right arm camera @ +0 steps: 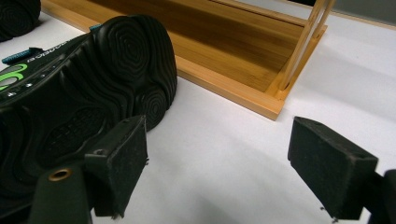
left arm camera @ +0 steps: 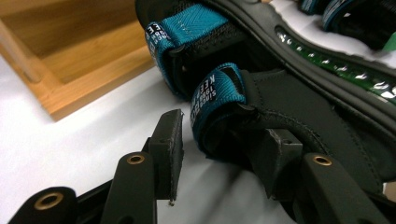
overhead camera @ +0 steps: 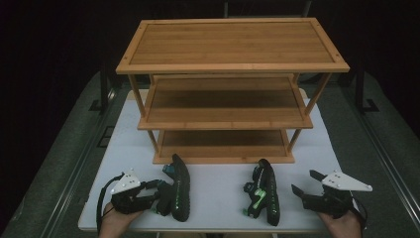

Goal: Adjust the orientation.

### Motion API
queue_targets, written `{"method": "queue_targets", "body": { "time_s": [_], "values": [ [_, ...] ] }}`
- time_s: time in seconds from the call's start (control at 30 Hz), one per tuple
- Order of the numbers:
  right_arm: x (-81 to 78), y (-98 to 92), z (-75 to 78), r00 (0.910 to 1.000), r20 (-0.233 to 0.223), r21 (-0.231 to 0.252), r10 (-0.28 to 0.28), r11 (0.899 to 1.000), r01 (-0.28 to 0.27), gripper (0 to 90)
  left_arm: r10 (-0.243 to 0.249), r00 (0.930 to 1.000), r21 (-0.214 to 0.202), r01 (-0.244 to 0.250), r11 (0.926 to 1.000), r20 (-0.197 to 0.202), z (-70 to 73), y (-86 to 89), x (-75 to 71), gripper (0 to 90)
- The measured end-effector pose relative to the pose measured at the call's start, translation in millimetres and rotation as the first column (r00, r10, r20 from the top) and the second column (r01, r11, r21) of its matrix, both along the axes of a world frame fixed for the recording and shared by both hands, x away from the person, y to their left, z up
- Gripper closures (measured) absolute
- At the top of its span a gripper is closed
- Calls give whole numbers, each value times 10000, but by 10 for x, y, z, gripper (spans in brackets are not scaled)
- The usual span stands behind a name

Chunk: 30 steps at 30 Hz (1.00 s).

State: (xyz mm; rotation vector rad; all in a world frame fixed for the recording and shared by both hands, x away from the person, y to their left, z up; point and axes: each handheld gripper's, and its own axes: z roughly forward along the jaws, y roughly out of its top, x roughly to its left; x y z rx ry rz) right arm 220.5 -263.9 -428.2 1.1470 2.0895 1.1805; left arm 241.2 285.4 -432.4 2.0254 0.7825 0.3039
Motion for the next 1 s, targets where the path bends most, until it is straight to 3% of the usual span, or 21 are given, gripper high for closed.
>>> {"method": "queue_targets", "body": {
  "time_s": [0.27,1.0],
  "values": [
    [3,4,-3,10000,7,7,6,10000,-6,191,-313,9993,-213,318,9993,223,84,-92,29,583],
    [1,17,-1,10000,17,-22,44,10000,-44,192,-586,9971,-188,595,9980,487,224,-368,95,604]
  ]
}}
